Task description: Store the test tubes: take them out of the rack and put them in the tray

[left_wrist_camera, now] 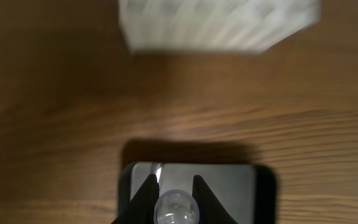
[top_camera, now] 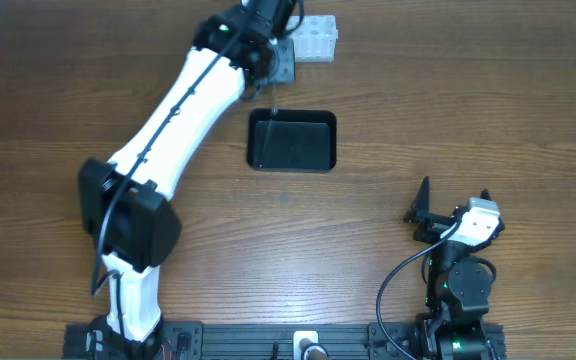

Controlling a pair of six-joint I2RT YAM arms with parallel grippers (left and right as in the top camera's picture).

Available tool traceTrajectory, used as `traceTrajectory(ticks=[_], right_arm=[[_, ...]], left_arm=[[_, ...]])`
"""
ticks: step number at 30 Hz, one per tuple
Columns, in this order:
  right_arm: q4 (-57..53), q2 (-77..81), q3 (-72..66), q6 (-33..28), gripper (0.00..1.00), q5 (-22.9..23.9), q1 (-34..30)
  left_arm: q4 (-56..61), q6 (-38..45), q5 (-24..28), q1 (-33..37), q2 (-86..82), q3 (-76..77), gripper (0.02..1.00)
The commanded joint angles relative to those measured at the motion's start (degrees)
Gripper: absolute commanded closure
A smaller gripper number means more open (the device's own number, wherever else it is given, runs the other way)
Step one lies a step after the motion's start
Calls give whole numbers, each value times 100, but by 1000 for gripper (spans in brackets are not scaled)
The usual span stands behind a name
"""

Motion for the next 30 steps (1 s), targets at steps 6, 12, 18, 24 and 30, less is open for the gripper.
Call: traceTrajectory(ticks=[6,12,18,24,30], right_arm=[[-7,-37,-28,31,7,48,35],[-9,-37,-28,31,7,48,35],[-7,-37,-28,31,7,48,35],[-7,-37,-28,31,7,48,35],[-7,-37,-28,31,9,48,35]], left_arm=[[-155,-470,-476,-219,673,0,978],[-74,-468,-476,-219,942,0,978],[50,-470,-444,-262,1189,0,976],[101,-470,-389,-319,1217,0,976],[17,-470,-387,-369,1235,0,969]])
